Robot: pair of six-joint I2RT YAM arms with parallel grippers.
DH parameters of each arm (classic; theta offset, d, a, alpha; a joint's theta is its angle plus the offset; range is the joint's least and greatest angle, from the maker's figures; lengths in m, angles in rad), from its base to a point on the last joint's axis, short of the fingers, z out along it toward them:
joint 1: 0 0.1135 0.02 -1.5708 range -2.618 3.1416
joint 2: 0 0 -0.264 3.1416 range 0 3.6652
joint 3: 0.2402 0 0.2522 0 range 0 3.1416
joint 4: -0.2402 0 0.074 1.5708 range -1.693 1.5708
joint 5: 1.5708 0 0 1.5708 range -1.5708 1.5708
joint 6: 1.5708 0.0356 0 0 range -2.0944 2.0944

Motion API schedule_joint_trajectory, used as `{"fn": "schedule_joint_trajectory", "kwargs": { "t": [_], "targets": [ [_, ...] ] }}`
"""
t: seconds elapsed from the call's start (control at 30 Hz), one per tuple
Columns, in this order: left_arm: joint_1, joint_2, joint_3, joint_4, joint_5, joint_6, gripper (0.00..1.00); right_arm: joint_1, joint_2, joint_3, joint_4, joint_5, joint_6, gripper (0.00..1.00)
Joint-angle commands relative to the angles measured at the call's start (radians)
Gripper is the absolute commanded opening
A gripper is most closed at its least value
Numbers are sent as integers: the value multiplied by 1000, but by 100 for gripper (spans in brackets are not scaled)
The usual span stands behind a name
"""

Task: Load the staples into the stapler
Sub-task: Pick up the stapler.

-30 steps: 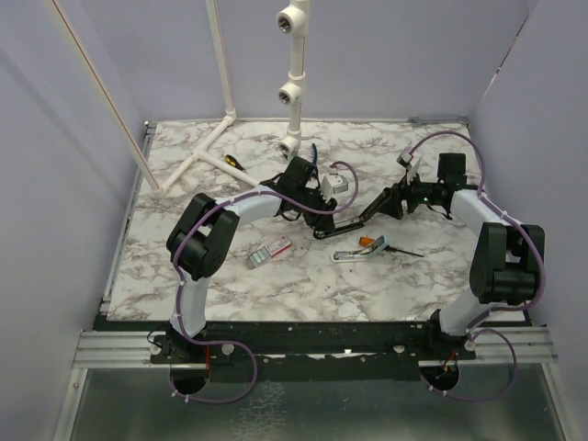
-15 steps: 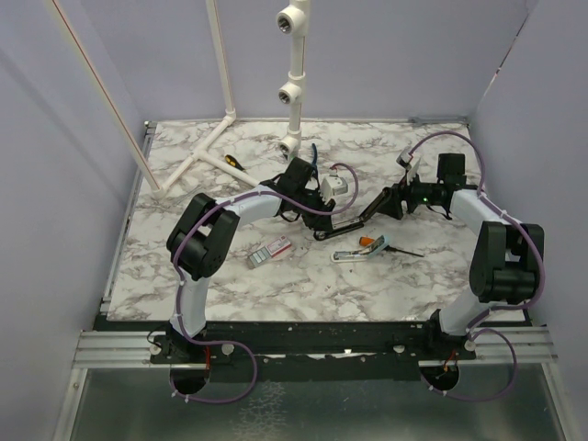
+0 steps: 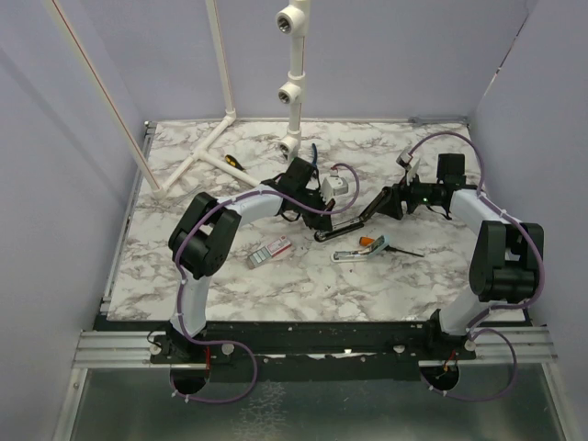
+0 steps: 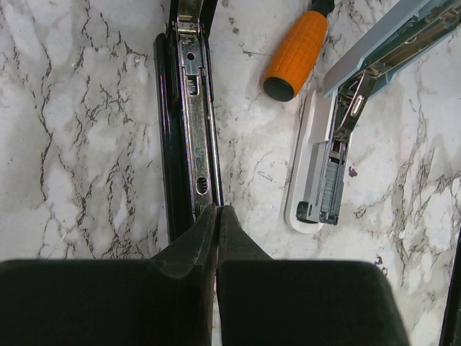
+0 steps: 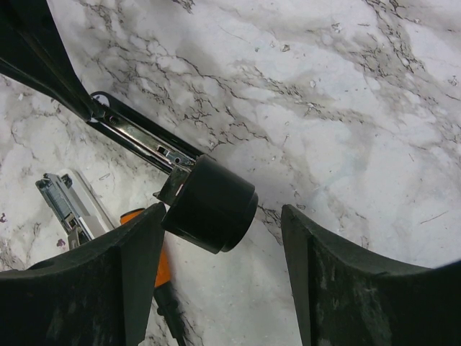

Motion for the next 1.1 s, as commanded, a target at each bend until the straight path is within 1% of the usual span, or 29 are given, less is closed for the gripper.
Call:
{"fn": "schedule_joint_trajectory", "kwargs": {
  "t": [0.0, 0.4, 0.7, 1.07],
  "targets": [
    [27, 23, 36, -24, 4, 12, 0, 1, 16, 22, -30, -11, -16, 68],
    [28, 7, 47, -43, 11, 24, 0, 2, 3, 22, -29, -9, -22, 69],
    [28, -45, 27, -44, 33, 55, 0, 0, -79, -9, 43, 43, -22, 74],
    [26, -95, -6, -44, 33, 118, 0, 0, -129, -5, 22, 78, -99, 76]
  ]
}}
